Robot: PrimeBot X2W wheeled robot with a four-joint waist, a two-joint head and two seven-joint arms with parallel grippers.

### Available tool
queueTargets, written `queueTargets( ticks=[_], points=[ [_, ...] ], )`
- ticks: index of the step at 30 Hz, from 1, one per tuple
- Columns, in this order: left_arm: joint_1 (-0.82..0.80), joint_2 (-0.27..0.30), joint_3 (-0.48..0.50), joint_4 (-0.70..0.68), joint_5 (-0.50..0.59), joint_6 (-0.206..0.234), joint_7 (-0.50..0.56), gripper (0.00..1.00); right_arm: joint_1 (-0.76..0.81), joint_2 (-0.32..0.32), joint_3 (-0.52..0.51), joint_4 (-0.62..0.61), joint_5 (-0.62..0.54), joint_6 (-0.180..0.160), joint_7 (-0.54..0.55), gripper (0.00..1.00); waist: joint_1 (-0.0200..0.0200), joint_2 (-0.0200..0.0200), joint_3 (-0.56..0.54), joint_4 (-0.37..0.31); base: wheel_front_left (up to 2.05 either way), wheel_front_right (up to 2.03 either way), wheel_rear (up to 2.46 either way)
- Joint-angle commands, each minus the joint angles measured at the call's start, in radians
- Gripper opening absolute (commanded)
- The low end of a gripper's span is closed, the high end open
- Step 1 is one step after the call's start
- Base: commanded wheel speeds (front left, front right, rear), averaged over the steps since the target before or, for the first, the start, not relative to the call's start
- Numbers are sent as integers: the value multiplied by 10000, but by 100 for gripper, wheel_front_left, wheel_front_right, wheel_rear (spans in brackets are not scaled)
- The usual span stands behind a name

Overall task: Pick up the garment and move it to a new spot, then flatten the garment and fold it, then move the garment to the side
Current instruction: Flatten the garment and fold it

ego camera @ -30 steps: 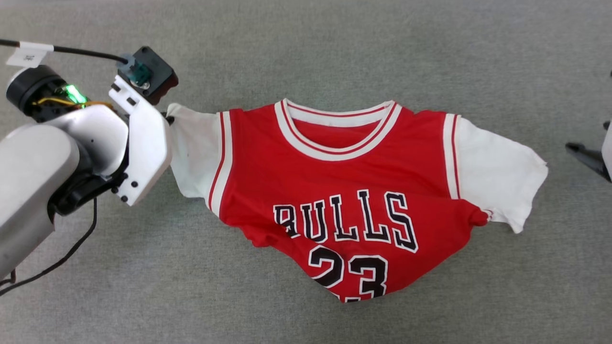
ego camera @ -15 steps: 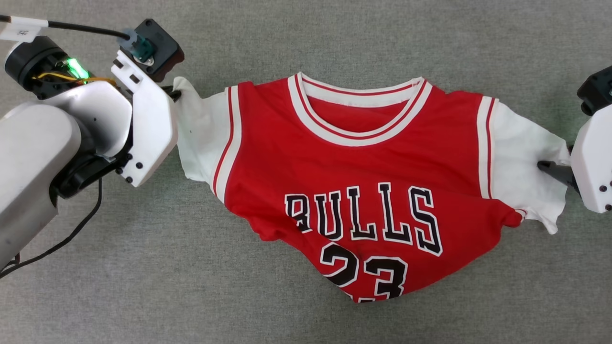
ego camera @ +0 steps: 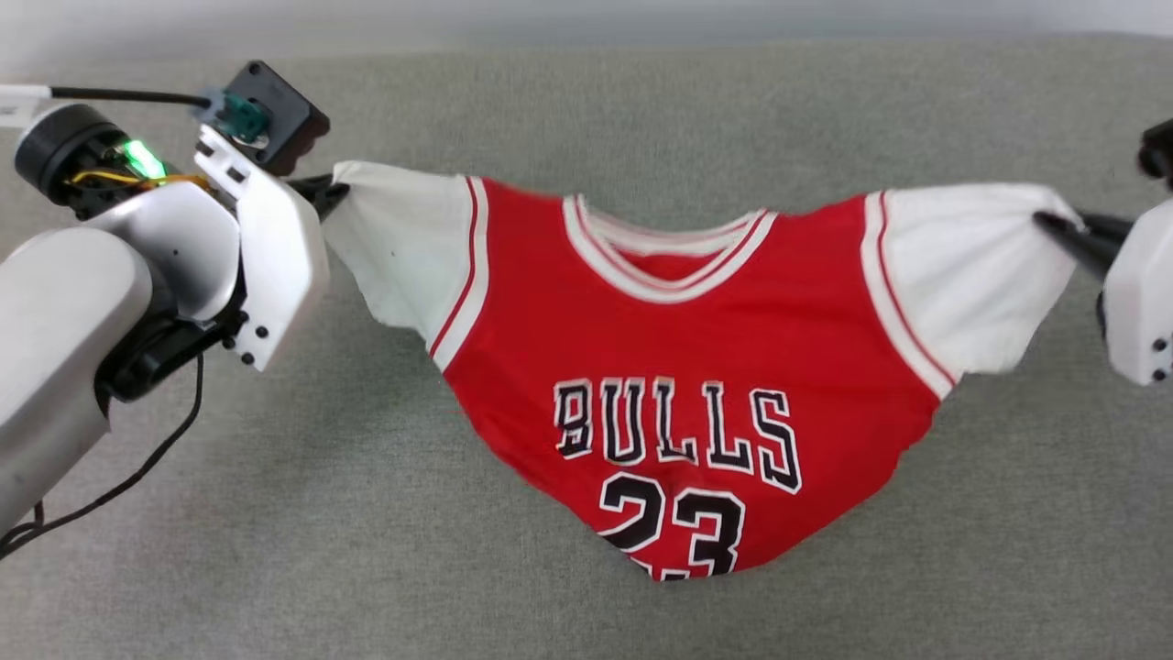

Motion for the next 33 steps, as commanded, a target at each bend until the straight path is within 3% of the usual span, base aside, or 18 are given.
queueTargets(
  ticks=[1, 8, 15, 20, 21, 33],
  points=[
    [37, 61, 76, -37, 57, 88, -136, 0, -103, -110, -158, -102, -40, -9, -198, 0, 0, 0, -428, -77, 0, 0, 0],
    [-304, 212, 604, -483, 5, 410, -738, 0, -212, -517, -1266, -1045, -323, -11, -820, 0, 0, 0, -1100, -136, 0, 0, 0],
    [-977, 2, 1063, -666, 261, 633, -1171, 0, -513, -323, -2528, -1595, -780, -11, -782, 0, 0, 0, -1422, -112, 0, 0, 0],
    [-1696, -448, 1224, -325, 463, 643, -1151, 0, -940, 26, -2972, -1924, -1316, -11, -434, 0, 0, 0, -1260, -54, 0, 0, 0],
    [-2455, -902, 1409, 259, 638, 548, -1165, 0, -1802, 389, -2996, -1831, -1785, -11, -129, 0, 0, 0, -760, -67, 0, 0, 0],
    [-5499, -2328, 1889, 2644, 1749, 275, -1951, 0, -6187, 1703, -2726, 300, -3752, -12, -536, 0, 0, 0, 1365, -60, 0, 0, 0]
  ],
)
